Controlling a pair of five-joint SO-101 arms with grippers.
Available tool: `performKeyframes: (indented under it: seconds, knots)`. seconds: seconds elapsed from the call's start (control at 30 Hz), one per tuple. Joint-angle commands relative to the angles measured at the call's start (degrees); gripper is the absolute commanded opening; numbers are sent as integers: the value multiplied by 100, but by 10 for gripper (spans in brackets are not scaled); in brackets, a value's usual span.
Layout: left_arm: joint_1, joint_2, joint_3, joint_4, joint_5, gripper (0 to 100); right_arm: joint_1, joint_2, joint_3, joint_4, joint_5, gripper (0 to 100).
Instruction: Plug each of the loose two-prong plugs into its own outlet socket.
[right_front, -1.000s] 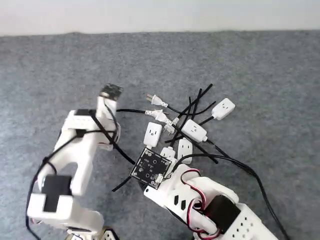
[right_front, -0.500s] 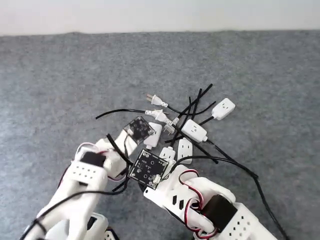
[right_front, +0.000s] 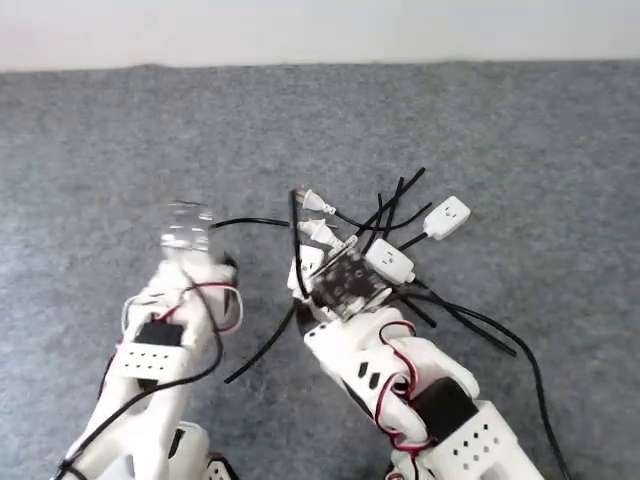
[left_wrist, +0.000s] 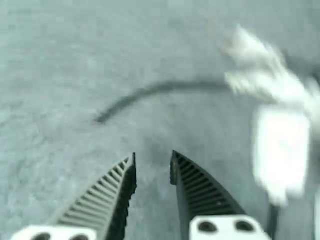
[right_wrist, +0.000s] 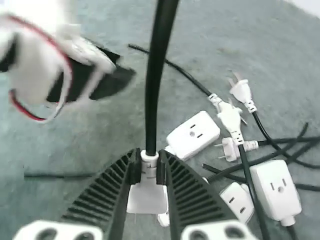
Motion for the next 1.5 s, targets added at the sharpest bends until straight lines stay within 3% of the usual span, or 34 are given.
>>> performKeyframes:
  seconds: [0.0, 0.17, 0.33, 0.67, 1.13, 1.23, 1.47]
  knots:
    - [-105, -141, 338, -1468, 791, 104, 198, 31, 132, -523, -387, 9]
    - [141, -149, 1051, -2954, 1020, 103, 295, 40, 484, -1015, -413, 8]
    - [167, -149, 1420, -3789, 1020, 81, 971, 40, 1108, -1851, -440, 8]
    - [158, -149, 1429, -3798, 1020, 80, 1736, 31, 1354, -2176, -448, 8]
    - [105, -149, 1402, -3789, 1064, 80, 2193, 40, 1582, -2580, -870, 8]
    - [105, -149, 1165, -3367, 1248, 80, 2193, 40, 1486, -2492, -888, 7]
    - [149, -105, -295, -334, 2013, 80, 2466, 884, 730, -2035, -1073, 7]
